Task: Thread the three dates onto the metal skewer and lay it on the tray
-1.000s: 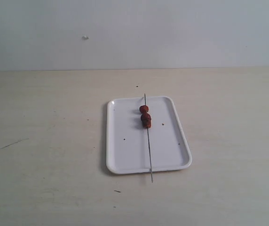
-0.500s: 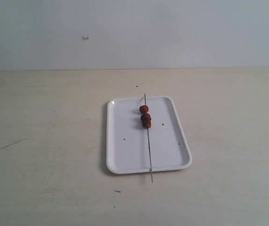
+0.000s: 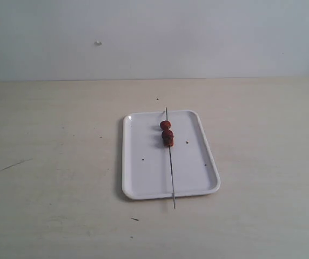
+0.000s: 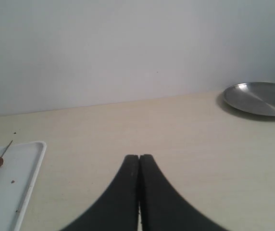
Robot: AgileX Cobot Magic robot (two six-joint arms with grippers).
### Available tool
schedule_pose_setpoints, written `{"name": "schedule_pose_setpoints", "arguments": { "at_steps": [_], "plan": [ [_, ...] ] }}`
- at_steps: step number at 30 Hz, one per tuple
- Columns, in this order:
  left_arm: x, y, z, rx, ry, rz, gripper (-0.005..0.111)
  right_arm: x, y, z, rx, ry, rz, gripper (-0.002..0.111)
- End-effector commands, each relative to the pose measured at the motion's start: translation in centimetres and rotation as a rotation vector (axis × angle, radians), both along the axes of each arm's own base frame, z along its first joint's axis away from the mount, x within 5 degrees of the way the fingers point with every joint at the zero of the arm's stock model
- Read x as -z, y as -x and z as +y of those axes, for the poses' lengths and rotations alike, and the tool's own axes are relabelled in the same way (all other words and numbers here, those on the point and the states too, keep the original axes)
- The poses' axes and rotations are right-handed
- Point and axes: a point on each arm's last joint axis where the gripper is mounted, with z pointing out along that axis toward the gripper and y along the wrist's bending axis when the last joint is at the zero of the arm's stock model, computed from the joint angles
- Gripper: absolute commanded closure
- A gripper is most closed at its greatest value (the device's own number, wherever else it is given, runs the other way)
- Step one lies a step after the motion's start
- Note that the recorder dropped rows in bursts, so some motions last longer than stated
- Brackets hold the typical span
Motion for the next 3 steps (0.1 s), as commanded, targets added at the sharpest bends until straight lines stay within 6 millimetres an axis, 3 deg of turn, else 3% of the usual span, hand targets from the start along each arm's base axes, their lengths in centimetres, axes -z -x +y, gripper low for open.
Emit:
{"name": "schedule_pose_setpoints", "arguments": {
  "at_steps": [1, 3],
  "plan": [
    [-0.03, 0.04, 0.0, 0.0, 0.002, -0.005, 0.107, 0.04, 0.01, -0.03, 0.005, 0.004, -0.007, 0.108],
    [-0.03, 0.04, 0.0, 0.0, 0.002, -0.005, 0.107, 0.04, 0.01, -0.03, 0.005, 0.004, -0.007, 0.108]
  ]
}}
